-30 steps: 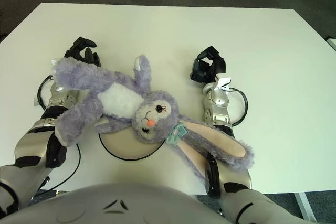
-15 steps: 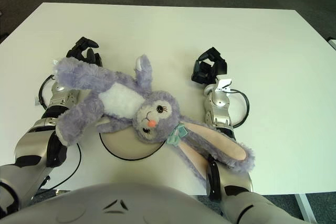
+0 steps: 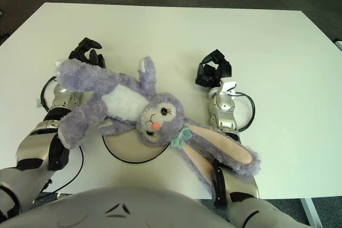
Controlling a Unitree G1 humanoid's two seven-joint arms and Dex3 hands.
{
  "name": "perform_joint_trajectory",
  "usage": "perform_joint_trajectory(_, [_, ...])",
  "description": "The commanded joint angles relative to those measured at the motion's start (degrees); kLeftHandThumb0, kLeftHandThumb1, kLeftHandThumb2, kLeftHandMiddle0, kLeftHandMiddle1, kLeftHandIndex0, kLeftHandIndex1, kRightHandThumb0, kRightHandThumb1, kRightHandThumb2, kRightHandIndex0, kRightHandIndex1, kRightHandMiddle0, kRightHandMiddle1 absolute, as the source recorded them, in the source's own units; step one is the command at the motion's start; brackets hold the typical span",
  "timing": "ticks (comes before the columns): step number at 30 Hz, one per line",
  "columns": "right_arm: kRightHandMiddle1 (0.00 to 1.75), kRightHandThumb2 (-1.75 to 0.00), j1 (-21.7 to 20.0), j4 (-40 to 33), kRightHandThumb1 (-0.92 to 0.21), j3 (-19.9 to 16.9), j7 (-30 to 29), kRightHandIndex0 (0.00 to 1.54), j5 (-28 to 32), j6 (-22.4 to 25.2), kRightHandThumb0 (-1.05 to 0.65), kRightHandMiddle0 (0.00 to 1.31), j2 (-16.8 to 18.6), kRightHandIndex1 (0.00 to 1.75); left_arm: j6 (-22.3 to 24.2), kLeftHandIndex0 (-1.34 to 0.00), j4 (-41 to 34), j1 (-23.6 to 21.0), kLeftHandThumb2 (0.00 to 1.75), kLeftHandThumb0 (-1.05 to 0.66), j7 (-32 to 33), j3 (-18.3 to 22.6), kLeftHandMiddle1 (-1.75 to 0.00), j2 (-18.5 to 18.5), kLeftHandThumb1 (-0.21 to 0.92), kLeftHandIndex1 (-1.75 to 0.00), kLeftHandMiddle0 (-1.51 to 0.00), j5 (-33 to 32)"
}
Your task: Put the doll into the plate.
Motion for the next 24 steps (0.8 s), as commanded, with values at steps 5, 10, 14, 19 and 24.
perform_joint_trajectory(5, [1.75,-1.34,5.98,1.69,-0.29,0.28,0.01,1.19,-0.6,1.99,-0.49,0.63,0.82,1.75,0.28,-0.47,0.74,4.59,1.09,-0.43,1.29,0.13,-1.75,-1.84,0.49,-1.75,-1.15,0.24])
perform_joint_trajectory(10, [1.75,-1.34,6.2,1.42,-0.3,0.34,0.57,1.19,-0.45,2.35,-0.49,0.63,0.51,1.75,0.05,-0.47,-1.25,6.04,1.09,-0.43,3.06,-0.17,-1.75,-2.09,0.49,-1.75,-1.16,0.97])
perform_joint_trajectory(14, [1.75,-1.33,6.35,1.17,-0.3,0.39,1.06,1.19,-0.36,2.83,-0.48,0.62,0.23,1.75,0.58,-0.48,-3.84,7.46,1.1,-0.43,4.4,-0.48,-1.75,-2.35,0.49,-1.75,-1.16,1.43])
perform_joint_trajectory(19, [1.75,-1.32,6.62,0.37,-0.31,0.5,1.38,1.19,-0.5,4.08,-0.48,0.61,-0.08,1.75,1.72,-0.48,-7.18,9.14,1.1,-0.43,6.2,-0.87,-1.75,-2.89,0.49,-1.75,-1.15,1.97])
perform_joint_trajectory(24, [1.75,-1.31,6.9,-0.72,-0.32,0.76,1.68,1.19,-0.64,5.81,-0.48,0.61,-0.46,1.75,2.15,-0.48,-13.39,13.42,1.1,-0.43,6.93,-1.96,-1.75,-3.96,0.49,-1.75,-1.15,2.79])
